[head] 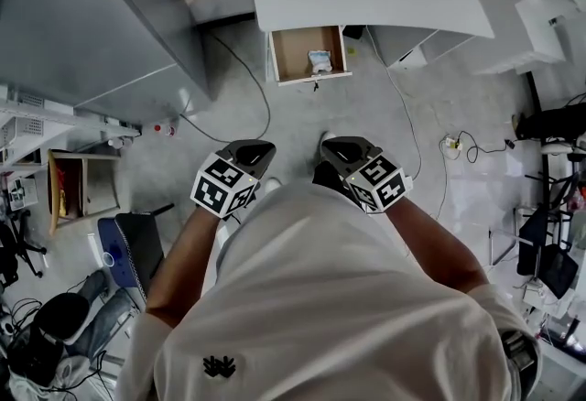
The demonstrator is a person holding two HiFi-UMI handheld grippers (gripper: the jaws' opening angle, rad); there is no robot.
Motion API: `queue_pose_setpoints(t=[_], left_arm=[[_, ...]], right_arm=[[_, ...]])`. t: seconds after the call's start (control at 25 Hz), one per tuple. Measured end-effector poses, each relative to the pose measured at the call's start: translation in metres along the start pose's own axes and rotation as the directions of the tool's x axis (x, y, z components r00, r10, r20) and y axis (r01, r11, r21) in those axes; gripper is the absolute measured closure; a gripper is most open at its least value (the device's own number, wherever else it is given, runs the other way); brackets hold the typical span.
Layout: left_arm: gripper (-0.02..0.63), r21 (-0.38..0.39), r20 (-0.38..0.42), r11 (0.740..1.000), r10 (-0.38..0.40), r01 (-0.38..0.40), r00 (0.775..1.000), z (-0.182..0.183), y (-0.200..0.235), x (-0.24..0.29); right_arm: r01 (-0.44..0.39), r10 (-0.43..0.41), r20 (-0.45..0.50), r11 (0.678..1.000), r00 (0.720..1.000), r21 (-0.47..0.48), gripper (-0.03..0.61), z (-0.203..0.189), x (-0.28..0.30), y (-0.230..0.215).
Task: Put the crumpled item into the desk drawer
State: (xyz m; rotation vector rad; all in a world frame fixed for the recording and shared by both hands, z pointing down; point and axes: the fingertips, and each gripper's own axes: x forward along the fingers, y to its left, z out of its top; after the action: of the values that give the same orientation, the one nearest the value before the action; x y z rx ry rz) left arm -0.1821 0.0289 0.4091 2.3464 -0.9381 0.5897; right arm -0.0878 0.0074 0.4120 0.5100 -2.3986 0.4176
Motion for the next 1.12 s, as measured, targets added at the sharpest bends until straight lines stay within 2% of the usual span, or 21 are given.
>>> queue_pose_setpoints(t=[0.24, 0.56, 0.88, 1.12], left_arm=[[0.589, -0.028, -0.006, 1.0, 0.013, -0.014, 1.0, -0.007, 0.003, 0.0], [0.589, -0.041, 0.007, 0.998, 0.055, -0.055, 0.998, 0.006, 0.012, 0.005], [0.589, -0.048, -0.027, 0.994, 0.092, -0.093, 0.995, 0.024, 0.031, 0.034], [0.589, -0.05, -0.023, 0.989, 0.141, -0.142, 0.99, 0.076, 0.045, 0.079]], right_arm=[[-0.011, 0.011, -0.012, 1.0, 1.0, -0.015, 0.549, -0.002, 0.005, 0.0], [-0.046, 0.046, -0.001, 0.998, 0.999, -0.047, 0.549, 0.007, 0.01, -0.011], [-0.073, 0.074, 0.016, 0.996, 0.997, -0.052, 0.549, 0.016, 0.018, -0.055], [-0.099, 0.1, 0.012, 0.992, 0.995, -0.077, 0.549, 0.028, 0.012, -0.125]])
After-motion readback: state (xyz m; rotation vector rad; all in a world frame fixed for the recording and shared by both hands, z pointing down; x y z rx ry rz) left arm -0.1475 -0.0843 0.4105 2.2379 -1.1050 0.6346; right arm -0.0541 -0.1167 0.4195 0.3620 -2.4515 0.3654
